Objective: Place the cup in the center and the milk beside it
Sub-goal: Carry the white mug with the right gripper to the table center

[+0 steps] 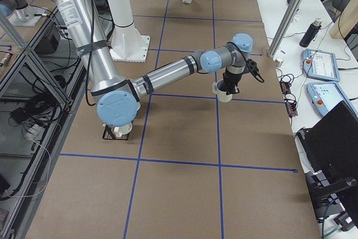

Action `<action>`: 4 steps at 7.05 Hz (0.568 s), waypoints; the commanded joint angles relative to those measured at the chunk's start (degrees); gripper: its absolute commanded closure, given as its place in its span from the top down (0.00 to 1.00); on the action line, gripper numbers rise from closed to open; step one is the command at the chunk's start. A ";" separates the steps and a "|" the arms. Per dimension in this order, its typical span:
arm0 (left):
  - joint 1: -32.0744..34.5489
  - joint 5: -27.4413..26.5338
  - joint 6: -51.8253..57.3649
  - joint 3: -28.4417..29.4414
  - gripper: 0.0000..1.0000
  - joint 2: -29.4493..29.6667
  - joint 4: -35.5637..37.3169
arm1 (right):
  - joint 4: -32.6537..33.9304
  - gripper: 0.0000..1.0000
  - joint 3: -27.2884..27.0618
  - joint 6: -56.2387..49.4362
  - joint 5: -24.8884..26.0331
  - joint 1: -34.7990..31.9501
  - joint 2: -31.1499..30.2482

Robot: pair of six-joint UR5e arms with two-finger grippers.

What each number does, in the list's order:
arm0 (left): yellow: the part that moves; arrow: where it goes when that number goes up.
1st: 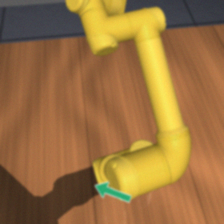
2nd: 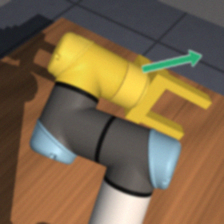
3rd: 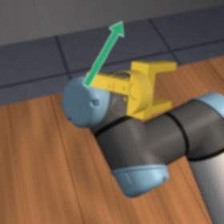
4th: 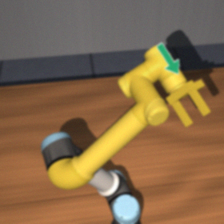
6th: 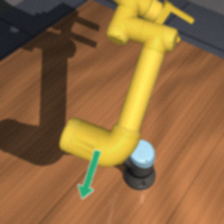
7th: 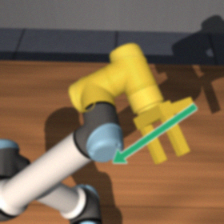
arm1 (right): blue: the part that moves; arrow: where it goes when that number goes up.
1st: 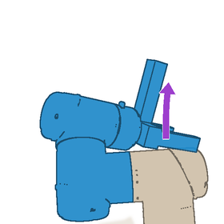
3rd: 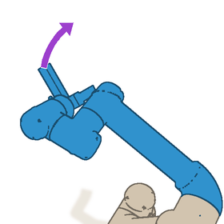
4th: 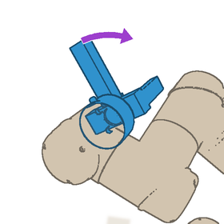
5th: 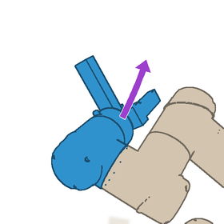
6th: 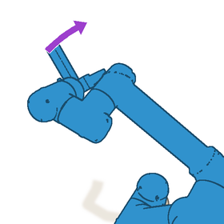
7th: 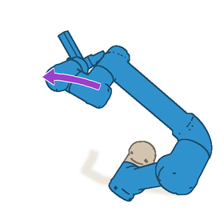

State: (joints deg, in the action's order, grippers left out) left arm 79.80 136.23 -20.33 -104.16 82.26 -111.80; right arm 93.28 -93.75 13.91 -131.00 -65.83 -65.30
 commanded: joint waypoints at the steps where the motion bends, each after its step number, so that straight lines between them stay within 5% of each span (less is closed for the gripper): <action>1: 0.00 0.00 -0.06 -0.34 0.98 0.00 0.00 | -0.02 0.00 0.41 18.44 1.44 12.60 10.07; 2: 0.18 0.00 -0.07 -0.61 0.98 0.00 -0.09 | -0.20 0.00 3.11 22.96 6.06 17.35 14.81; 4: 0.35 0.00 -0.07 -0.87 0.98 -0.09 -0.18 | -0.20 0.00 13.29 27.38 7.24 22.21 24.57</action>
State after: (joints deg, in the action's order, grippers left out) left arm 80.04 136.23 -20.39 -104.94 82.25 -111.89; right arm 93.18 -86.13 38.12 -124.95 -47.21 -46.30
